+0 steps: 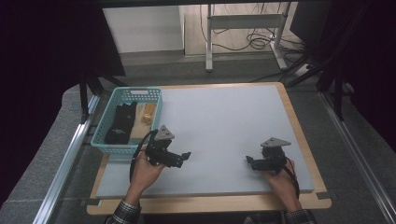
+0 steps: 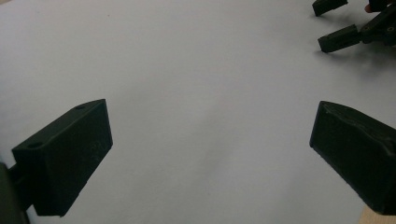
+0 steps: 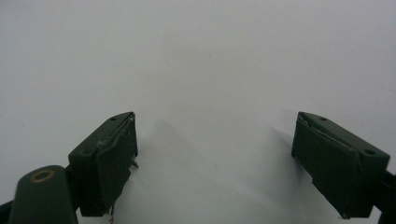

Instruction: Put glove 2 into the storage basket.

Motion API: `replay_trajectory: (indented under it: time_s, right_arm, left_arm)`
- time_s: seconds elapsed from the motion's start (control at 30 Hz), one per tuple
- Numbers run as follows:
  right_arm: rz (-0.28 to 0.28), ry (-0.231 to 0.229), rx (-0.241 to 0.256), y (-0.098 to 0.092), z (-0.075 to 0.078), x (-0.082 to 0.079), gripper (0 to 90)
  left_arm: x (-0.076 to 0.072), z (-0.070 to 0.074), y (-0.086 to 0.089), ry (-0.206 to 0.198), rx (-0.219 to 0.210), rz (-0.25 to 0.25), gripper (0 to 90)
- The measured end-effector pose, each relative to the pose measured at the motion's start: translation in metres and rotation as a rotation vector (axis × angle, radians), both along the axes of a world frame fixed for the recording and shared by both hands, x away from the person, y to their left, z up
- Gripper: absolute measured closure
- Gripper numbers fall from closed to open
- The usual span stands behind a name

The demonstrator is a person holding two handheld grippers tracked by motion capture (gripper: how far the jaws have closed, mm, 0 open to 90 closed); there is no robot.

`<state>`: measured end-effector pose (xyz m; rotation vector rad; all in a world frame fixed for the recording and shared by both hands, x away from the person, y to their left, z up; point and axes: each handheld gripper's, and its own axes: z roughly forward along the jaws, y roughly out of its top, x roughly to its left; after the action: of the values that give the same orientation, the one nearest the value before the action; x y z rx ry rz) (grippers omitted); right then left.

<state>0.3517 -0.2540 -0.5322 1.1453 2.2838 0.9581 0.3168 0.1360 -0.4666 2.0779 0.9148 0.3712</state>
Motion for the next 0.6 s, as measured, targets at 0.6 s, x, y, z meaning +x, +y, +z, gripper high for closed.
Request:
replay_trajectory:
  time_s: [0.6]
  right_arm:
    - [0.0, -0.002, -0.002, 0.0, 0.0, 0.0, 14.0]
  left_arm:
    - [-0.002, -0.023, -0.013, 0.007, -0.019, -0.026, 0.0]
